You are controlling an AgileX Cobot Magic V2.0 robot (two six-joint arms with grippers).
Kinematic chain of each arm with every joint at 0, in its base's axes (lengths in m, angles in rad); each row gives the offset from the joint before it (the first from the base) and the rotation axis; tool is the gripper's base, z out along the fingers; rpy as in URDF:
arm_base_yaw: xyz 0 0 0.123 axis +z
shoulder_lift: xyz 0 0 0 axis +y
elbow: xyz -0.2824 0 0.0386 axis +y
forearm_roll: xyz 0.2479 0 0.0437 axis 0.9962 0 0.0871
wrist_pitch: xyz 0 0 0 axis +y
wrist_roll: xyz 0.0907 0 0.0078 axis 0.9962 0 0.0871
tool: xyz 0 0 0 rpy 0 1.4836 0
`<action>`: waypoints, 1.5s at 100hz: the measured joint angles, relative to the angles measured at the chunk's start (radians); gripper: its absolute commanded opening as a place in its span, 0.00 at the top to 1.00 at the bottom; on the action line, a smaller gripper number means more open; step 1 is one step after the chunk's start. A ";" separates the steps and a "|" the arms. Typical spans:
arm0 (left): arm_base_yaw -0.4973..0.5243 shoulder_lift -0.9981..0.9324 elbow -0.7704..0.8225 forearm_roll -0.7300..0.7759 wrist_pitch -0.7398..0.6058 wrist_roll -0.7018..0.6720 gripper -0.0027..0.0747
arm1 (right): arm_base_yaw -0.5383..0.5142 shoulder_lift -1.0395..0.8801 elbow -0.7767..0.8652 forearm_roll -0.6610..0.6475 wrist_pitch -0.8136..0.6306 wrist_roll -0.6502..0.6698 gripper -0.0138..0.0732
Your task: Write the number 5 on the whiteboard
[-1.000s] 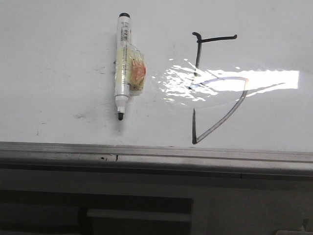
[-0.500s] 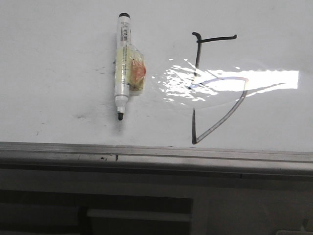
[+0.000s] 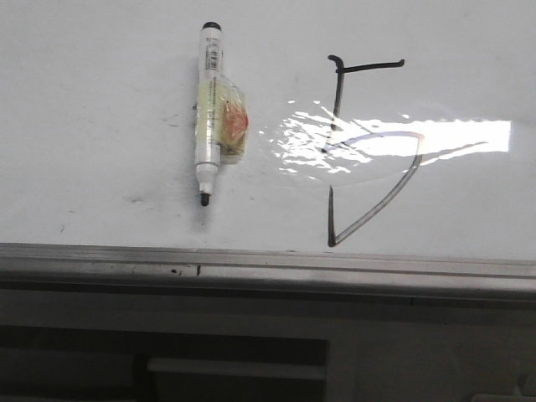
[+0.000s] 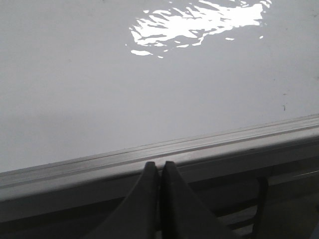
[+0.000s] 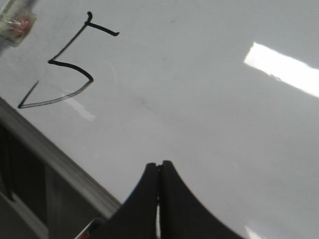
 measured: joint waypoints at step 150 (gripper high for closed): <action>0.000 0.000 0.000 0.000 0.000 -0.001 0.99 | -0.857 0.000 0.410 0.476 -0.556 -0.072 0.90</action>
